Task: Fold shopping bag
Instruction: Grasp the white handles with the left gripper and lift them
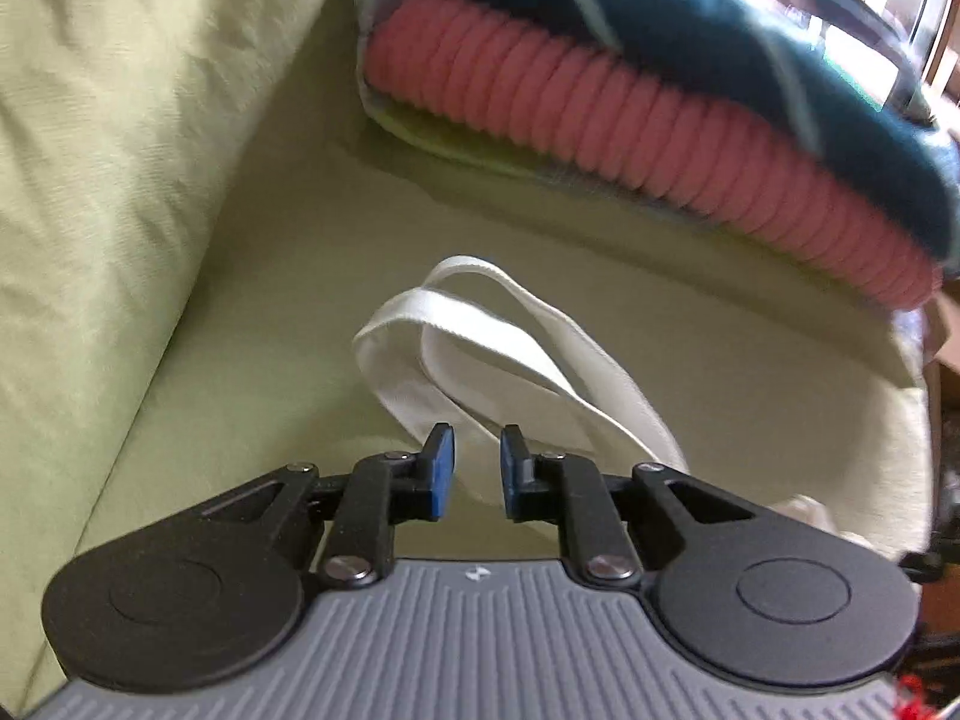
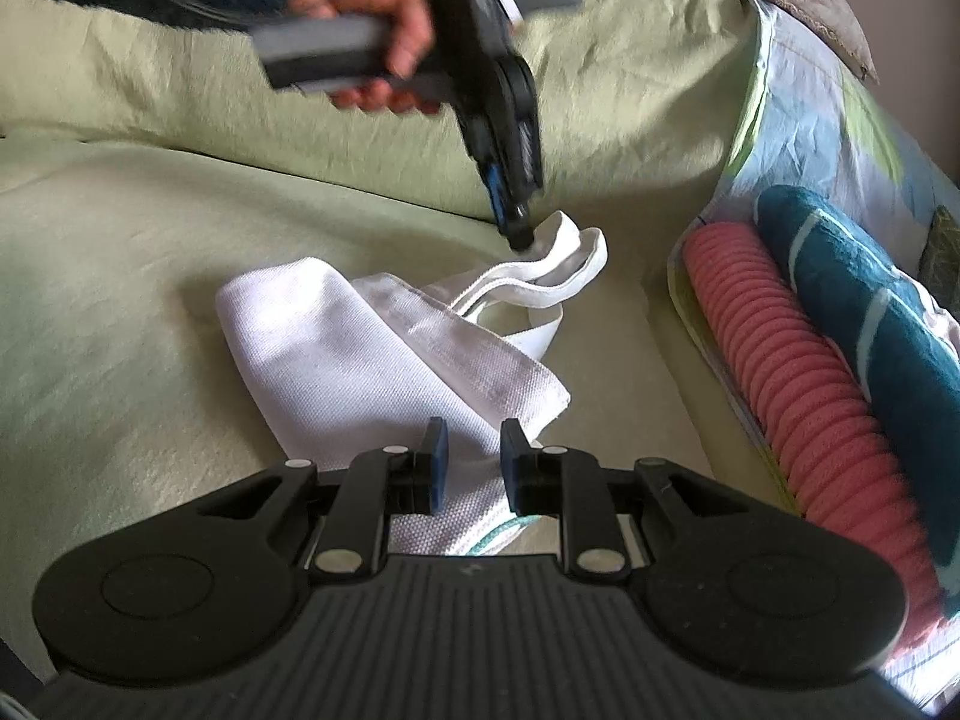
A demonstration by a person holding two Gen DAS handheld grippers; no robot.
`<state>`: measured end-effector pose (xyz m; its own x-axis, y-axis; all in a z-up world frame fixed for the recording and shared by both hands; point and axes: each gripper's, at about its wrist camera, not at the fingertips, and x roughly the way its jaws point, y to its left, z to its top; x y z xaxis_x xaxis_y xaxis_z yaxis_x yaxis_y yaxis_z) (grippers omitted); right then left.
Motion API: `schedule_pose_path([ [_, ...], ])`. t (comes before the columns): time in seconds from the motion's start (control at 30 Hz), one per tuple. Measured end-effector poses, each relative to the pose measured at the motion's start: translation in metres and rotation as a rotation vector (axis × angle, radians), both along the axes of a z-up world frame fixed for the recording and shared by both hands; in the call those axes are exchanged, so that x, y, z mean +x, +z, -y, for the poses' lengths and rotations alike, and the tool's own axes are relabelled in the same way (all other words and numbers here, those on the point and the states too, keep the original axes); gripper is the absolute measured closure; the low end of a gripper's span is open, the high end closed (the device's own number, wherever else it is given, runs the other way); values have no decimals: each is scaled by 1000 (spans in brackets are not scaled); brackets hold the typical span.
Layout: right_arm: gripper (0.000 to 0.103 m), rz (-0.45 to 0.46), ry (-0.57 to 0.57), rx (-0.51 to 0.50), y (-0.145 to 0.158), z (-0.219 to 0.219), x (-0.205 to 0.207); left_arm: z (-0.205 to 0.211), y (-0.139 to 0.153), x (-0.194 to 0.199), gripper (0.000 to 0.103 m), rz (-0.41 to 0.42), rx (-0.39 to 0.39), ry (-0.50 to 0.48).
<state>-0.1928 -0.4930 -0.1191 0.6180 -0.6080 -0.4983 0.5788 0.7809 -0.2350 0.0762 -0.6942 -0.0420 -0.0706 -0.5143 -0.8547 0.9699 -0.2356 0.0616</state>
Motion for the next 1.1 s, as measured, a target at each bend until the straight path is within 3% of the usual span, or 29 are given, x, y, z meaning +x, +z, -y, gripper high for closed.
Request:
schedule_pose_path([
  [0.2,84,6,1,4,-1,1,-1,42,-28,8,83,-112,-2,86],
  [0.33,84,0,4,6,0,2,0,63,-45,-13,83,-149,-5,54],
  [0.57,84,1,-5,15,0,2,0,73,-33,-62,88,-368,-25,-125],
  [0.67,85,9,-12,28,0,4,0,60,-7,-77,88,-428,-84,-237],
  [0.7,85,9,-11,29,0,4,0,57,0,-79,88,-395,-91,-235],
  [0.73,85,1,-9,26,0,4,0,56,4,-79,80,-330,-87,-206],
  [0.87,85,-7,-12,37,2,4,1,44,9,-77,73,34,-70,-120],
  [0.93,85,-8,-16,40,2,4,2,30,13,-70,62,94,-45,-121],
  [1.1,85,-11,-26,47,3,4,3,-19,28,-66,60,232,-65,-155],
])
